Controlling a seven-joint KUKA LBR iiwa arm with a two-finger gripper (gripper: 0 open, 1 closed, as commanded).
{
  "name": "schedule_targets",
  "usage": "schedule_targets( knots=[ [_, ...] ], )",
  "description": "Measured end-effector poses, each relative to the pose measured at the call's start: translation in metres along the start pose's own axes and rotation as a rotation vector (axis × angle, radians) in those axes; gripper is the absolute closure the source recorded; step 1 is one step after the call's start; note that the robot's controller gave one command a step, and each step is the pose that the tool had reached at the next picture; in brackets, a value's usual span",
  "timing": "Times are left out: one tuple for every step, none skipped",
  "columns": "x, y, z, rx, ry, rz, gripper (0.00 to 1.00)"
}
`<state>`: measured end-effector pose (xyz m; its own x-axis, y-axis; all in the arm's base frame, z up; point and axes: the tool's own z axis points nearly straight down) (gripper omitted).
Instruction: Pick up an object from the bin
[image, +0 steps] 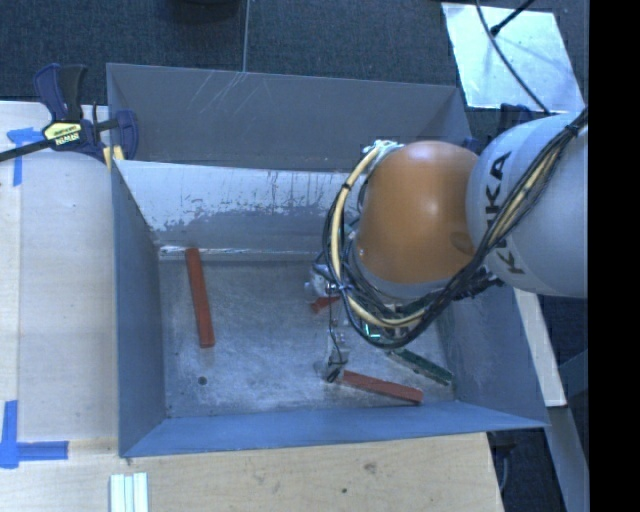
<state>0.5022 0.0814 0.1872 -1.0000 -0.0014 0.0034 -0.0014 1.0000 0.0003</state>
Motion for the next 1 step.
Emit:
schedule_targets(
  knots=[
    [0.0097,-0.1077,0.1213,0.003,0.002,-0.074,0.0]
  ],
)
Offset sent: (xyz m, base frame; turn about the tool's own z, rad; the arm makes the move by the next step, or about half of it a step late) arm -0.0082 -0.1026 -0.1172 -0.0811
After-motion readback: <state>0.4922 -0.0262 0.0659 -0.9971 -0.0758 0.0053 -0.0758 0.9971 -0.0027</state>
